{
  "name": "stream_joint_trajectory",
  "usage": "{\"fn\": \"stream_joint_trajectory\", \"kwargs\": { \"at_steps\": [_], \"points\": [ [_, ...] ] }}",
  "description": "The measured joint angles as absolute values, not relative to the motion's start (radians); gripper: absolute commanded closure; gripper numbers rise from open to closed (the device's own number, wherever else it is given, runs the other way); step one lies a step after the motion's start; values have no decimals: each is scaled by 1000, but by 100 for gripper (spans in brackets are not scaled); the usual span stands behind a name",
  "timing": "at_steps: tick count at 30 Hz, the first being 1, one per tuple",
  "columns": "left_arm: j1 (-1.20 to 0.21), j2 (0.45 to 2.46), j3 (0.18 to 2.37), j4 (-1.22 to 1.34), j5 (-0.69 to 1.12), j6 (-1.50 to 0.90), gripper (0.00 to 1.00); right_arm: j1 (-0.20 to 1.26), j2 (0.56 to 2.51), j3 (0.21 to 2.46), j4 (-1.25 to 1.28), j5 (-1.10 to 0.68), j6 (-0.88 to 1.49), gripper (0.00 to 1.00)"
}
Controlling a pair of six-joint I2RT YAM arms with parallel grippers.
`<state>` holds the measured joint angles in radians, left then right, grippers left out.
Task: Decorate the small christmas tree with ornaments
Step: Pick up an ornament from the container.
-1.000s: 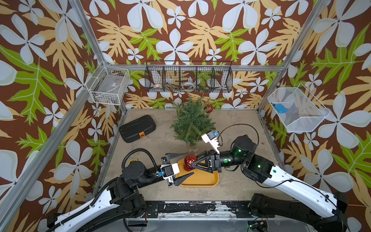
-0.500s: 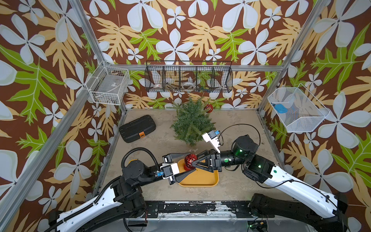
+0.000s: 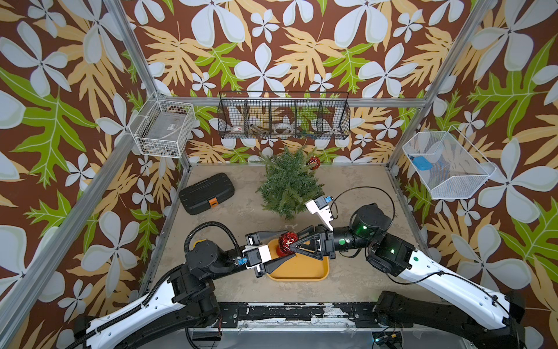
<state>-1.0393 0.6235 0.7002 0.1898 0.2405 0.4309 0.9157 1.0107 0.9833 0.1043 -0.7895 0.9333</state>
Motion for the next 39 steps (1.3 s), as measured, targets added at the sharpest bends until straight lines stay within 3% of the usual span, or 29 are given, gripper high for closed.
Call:
{"fn": "stream_joint_trajectory", "kwargs": {
  "at_steps": [4,8,10,24,30,39],
  "points": [
    [-1039,630,702,191,241,430,44,914,1009,982,104,-787,933,42],
    [-1039,633,707,190,241,432,45,916,1003,994,68,-781,912,19],
    [-1039,632,708,190,240,431,46,916,992,1016,20,-754,879,16],
    [-1039,734,955,15,99,153,57,914,691,896,-96,-338,636,30],
    [-1039,726,1006,-30,122,30,57,914,586,726,122,-314,508,33],
    [-1039,715,1027,-25,227,-49,58,923,673,636,559,-415,410,41]
  ]
}}
